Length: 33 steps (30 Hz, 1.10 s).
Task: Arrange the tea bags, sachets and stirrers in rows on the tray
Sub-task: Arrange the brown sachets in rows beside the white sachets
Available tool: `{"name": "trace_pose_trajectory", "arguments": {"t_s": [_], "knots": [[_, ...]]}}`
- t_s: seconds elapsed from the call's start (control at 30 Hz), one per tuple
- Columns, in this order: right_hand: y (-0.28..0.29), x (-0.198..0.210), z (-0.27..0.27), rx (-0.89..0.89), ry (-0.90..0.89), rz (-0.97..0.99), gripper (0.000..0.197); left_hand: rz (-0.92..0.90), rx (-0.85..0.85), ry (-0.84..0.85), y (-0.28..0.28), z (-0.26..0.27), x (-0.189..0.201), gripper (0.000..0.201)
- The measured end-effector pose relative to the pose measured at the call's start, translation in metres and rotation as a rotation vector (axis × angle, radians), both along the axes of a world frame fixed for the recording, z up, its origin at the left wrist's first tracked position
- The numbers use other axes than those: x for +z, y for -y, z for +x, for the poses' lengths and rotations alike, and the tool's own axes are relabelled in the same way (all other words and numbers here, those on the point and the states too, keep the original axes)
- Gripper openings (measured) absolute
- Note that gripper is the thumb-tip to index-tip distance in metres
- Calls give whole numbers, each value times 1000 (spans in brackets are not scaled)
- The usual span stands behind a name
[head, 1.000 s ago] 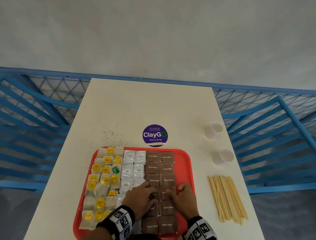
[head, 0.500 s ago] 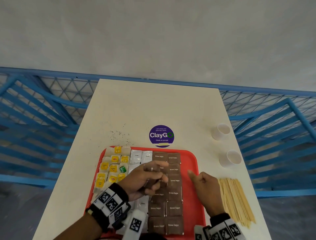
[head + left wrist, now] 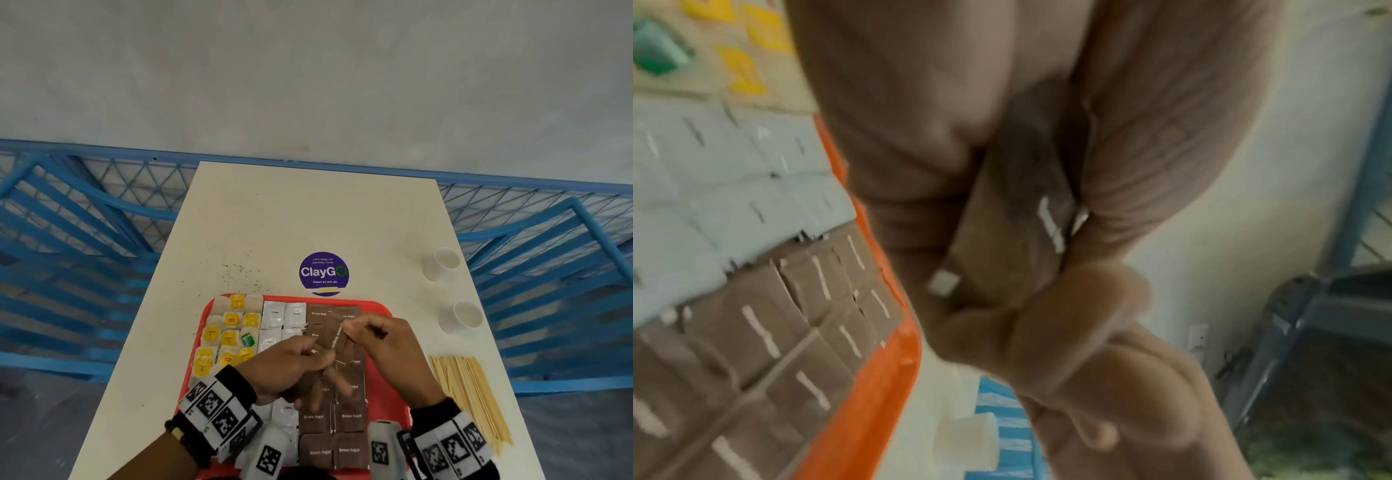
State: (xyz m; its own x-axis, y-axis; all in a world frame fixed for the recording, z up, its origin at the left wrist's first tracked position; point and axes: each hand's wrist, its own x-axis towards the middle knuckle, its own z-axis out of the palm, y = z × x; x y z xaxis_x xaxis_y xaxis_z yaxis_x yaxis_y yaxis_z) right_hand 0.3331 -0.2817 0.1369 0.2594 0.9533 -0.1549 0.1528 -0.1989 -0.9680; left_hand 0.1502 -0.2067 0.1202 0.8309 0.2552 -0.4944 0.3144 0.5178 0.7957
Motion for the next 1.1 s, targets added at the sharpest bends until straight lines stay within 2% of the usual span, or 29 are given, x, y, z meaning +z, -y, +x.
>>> {"name": "trace_pose_trajectory", "arguments": {"t_s": [0.07,0.13,0.27,0.37,0.57,0.77,0.9,1.0,1.1], "knots": [[1,-1,8,-9,15,-25,15,79,-74,-37,-1,-9,0,40],[2,-1,12,-3,27,-36,16,172,-58,-77,-2,-14,6,32],[3,2,14,77,34,-71,17,403,248,-129,-8,-5,18,20],[2,4,9,95,7,-68,21,508,333,-81,-9,7,23,17],[7,4,-2,124,33,-74,38,319,528,-75,-10,9,18,18],[6,4,-5,152,123,-44,25,227,672,-95,-11,11,14,18],[9,5,-2,179,199,-32,30,227,695,-103,-8,11,12,18],[7,5,3,154,159,-52,22,252,683,-109,-6,11,10,18],[5,5,0,53,99,14,17,297,603,-86,-3,11,13,17]]}}
